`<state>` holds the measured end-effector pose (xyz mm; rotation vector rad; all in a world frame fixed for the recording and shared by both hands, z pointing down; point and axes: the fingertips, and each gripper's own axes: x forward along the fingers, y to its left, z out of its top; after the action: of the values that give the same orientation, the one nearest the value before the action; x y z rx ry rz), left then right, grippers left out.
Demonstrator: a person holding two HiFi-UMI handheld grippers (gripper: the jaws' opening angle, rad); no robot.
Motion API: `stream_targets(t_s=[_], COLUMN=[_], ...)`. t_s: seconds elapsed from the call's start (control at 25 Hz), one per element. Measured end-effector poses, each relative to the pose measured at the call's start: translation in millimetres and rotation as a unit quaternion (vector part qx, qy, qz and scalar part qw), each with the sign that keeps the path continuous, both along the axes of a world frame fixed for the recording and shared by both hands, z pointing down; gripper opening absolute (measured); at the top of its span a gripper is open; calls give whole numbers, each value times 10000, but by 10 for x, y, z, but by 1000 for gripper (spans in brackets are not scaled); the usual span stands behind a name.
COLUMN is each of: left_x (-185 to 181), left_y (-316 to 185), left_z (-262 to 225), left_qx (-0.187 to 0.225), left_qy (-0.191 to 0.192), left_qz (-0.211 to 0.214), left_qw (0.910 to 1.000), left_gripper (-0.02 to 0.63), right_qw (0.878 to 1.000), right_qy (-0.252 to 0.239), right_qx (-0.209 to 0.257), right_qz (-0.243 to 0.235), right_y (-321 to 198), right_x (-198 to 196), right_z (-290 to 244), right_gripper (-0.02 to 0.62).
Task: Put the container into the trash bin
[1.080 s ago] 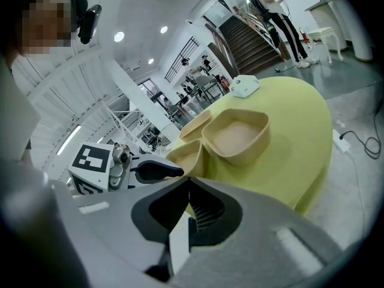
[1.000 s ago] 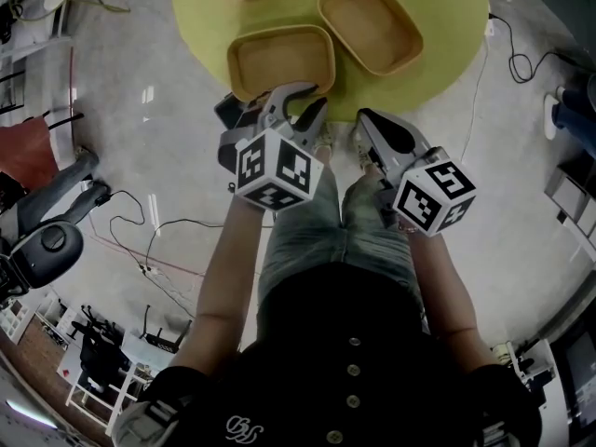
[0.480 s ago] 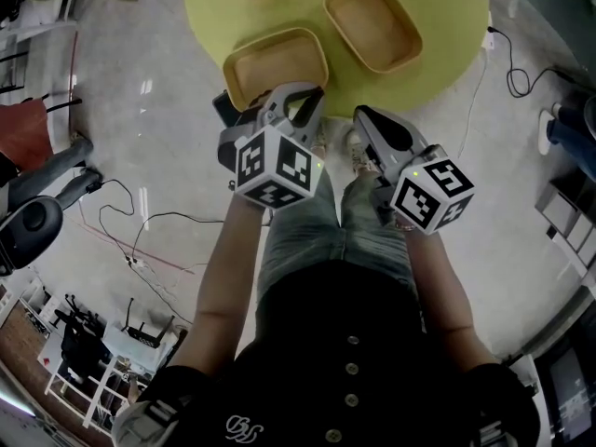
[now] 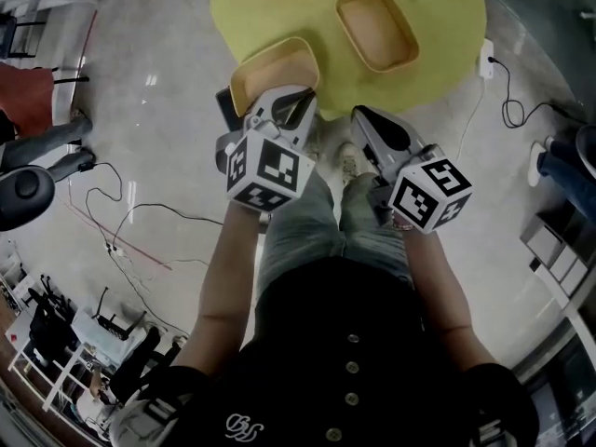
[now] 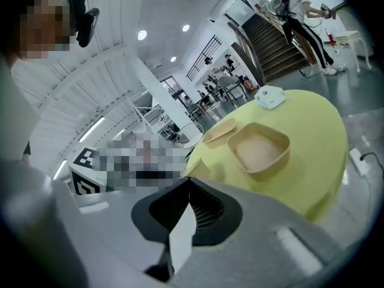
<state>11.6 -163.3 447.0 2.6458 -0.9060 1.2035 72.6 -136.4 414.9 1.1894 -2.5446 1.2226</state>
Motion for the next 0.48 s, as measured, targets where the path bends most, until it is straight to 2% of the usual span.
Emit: stream_targets(t_s=[0.28, 0.48], left_x=[-86, -133], left_y=[249, 415], left_z=[-209, -335], left_qx=[198, 360], left_qy=[116, 208], left_qz=[-668, -1175], left_qw=[9975, 9922], left_gripper=[21, 22], right_qw=[9987, 9951], right_qy=[-67, -82], right_qx=[304, 532], right_qz=[-410, -825], right_y=[132, 239], right_x=[-6, 10], right_z=[-228, -338], right_gripper=[5, 5])
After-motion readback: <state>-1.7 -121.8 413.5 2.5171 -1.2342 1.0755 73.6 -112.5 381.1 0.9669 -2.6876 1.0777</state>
